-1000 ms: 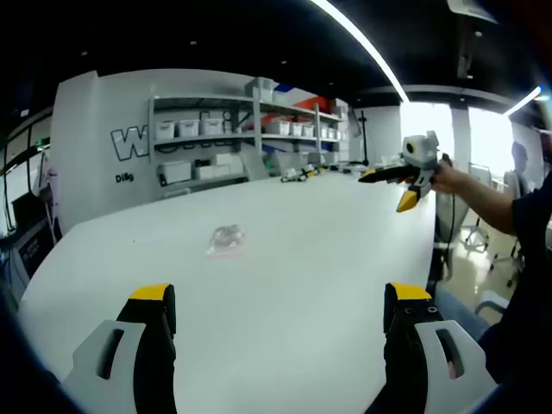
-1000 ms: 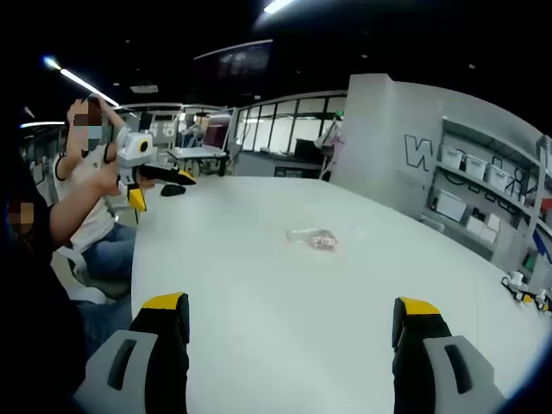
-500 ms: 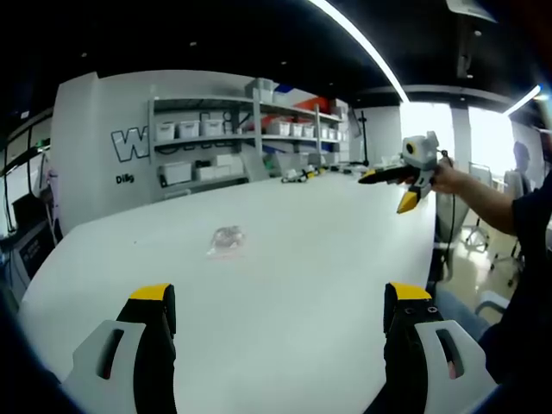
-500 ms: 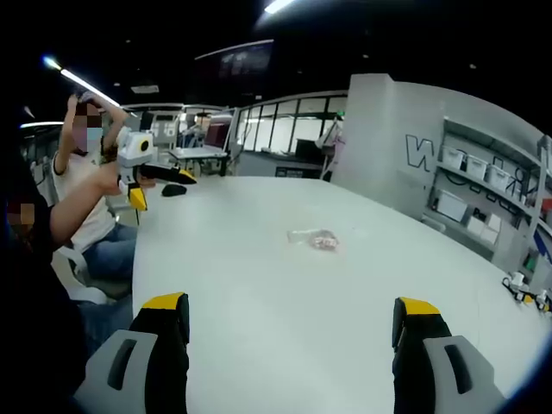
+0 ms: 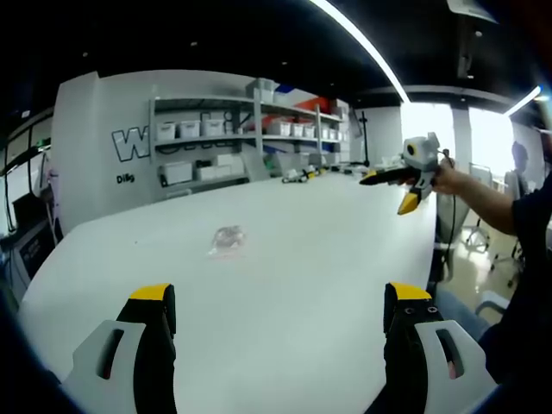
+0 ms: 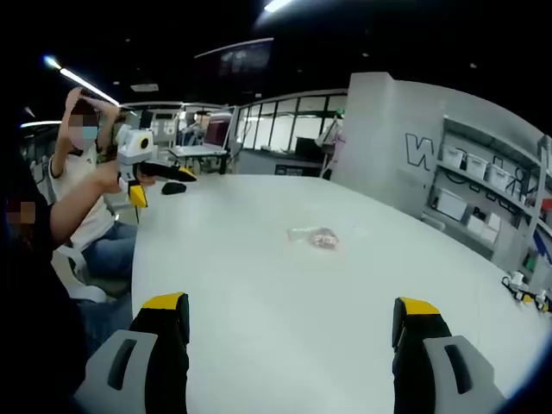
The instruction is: Open the resealable bag by pulling the two sides of the seal apart until the entire bag opening is separated and visibly accessible.
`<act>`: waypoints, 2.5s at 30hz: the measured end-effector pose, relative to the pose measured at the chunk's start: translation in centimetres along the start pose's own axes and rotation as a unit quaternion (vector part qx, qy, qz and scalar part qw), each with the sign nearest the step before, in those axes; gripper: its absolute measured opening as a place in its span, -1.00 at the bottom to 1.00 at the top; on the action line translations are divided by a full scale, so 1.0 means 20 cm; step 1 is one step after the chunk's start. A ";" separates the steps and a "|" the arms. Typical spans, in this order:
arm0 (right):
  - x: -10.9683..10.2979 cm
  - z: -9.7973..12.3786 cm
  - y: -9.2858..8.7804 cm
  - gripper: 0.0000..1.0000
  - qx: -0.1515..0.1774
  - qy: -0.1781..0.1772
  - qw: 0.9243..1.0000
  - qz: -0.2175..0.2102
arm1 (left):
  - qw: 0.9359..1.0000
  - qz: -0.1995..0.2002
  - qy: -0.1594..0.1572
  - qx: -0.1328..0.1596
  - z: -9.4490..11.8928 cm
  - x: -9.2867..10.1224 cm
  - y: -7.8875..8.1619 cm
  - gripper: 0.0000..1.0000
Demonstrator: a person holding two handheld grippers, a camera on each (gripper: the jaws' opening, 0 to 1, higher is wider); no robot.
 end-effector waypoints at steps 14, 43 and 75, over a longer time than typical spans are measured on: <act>0.00 0.00 -0.01 0.99 -0.002 -0.001 1.000 -0.001 | 1.000 -0.002 0.000 -0.002 0.00 0.01 0.00 0.99; -0.01 0.00 -0.01 0.99 0.004 0.005 1.000 -0.009 | 1.000 -0.001 0.003 -0.004 0.00 0.01 0.00 0.99; -0.01 -0.01 0.01 0.99 0.002 0.002 1.000 -0.001 | 1.000 0.001 0.001 -0.007 0.00 0.00 -0.02 0.99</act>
Point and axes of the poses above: the point that each gripper's makers call its tool centre point, and the gripper's own axes: z roughly backward along the fingers, x roughly to its right, y roughly out of its top, the point moved 1 cm from there along z, roughly backward along the fingers, and after that the axes turned 10 degrees about -x, right-handed, at the moved point
